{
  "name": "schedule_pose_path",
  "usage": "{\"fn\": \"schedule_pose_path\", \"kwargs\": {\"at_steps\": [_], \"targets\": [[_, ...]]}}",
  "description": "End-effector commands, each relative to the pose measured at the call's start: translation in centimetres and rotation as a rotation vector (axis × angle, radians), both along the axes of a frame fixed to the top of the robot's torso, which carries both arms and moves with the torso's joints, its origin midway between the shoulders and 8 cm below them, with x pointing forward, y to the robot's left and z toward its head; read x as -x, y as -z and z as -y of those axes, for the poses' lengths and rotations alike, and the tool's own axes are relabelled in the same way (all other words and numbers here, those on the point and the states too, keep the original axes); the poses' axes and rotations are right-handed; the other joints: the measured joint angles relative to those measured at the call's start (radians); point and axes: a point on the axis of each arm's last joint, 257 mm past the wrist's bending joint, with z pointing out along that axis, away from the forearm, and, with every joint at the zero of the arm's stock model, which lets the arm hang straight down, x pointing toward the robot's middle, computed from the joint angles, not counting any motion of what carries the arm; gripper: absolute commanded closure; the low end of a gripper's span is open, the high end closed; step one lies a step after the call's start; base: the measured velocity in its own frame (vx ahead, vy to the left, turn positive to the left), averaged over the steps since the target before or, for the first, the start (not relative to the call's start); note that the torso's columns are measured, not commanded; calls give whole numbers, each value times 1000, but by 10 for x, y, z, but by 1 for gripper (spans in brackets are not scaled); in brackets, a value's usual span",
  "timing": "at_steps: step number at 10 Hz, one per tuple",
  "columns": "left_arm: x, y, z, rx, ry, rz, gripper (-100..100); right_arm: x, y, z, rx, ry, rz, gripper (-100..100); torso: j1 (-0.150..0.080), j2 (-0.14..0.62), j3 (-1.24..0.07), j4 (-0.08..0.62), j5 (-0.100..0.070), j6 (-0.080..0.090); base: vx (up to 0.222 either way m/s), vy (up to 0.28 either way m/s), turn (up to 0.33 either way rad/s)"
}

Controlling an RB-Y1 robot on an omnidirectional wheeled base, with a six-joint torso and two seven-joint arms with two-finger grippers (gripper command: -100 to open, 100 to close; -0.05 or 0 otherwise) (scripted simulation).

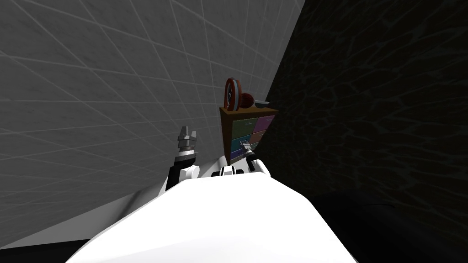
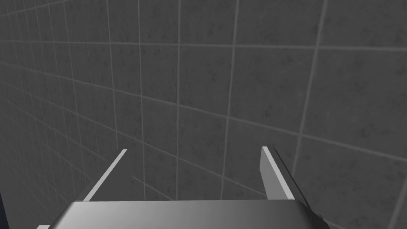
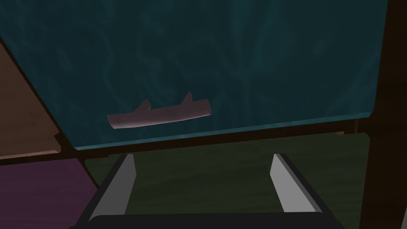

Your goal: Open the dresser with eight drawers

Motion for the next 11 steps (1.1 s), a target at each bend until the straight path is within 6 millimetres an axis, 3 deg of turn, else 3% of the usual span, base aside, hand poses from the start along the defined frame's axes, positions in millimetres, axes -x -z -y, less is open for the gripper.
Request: {"fn": "schedule_pose_path", "kwargs": {"at_steps": [1,11], "targets": [[0,0,0,0,0,0,0,-4,18,6,140,24,-26,-100,0,0,0,0,0,0,-24,-14,108],[0,0,0,0,0,0,0,-11,60,34,559,104,-70,-100,0,0,0,0,0,0,-20,-13,80]]}}
